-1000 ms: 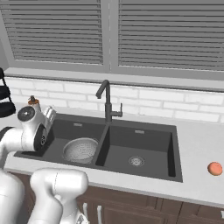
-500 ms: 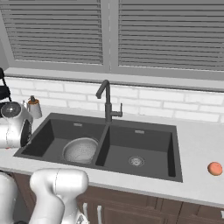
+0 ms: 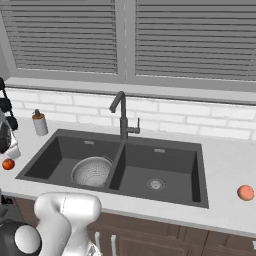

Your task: Put the colander in the sink, put the peach, apple in the colander, and turn on the sink faucet and pour water over the colander.

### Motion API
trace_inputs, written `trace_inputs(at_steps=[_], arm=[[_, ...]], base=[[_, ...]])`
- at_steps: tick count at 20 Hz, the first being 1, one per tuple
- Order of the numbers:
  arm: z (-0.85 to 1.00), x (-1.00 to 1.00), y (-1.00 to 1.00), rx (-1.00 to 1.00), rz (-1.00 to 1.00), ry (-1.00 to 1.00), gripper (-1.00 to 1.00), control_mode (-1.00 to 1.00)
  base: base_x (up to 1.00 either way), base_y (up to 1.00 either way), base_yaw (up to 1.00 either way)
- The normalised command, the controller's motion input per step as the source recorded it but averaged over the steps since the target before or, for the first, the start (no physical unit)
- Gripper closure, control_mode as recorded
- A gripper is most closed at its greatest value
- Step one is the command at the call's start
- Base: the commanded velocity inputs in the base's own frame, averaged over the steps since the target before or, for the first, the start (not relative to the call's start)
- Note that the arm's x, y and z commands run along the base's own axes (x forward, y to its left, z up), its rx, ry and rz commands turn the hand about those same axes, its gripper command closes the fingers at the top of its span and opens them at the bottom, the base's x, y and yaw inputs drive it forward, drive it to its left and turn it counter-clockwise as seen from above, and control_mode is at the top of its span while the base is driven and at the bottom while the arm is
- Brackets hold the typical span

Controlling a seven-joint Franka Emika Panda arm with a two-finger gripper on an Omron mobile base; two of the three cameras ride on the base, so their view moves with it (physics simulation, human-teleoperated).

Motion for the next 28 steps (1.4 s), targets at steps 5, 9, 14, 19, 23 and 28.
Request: trace_inputs(at_steps=[5, 9, 14, 19, 23, 28], arm=[[-0.06, -0.13, 0.76, -0.5, 0.35, 0.04, -1.0, -1.0], [-0.24, 0.02, 0.26, -0.41, 0.33, 0.19, -1.0, -1.0], [-0.43, 0.12, 0.01, -0.2, 0.26, 0.13, -1.0, -1.0], [-0.63, 0.12, 0.03, -0.04, 0.15, 0.02, -1.0, -1.0], [-0.58, 0.13, 0.16, 0.0, 0.05, 0.0, -1.0, -1.0], [-0.49, 0.21, 0.13, 0.0, 0.01, 0.0, -1.0, -1.0]], base=[[0.0, 0.0, 0.0], [0.0, 0.0, 0.0], [0.0, 0.0, 0.0], [0.0, 0.0, 0.0], [0.0, 0.0, 0.0], [0.0, 0.0, 0.0]])
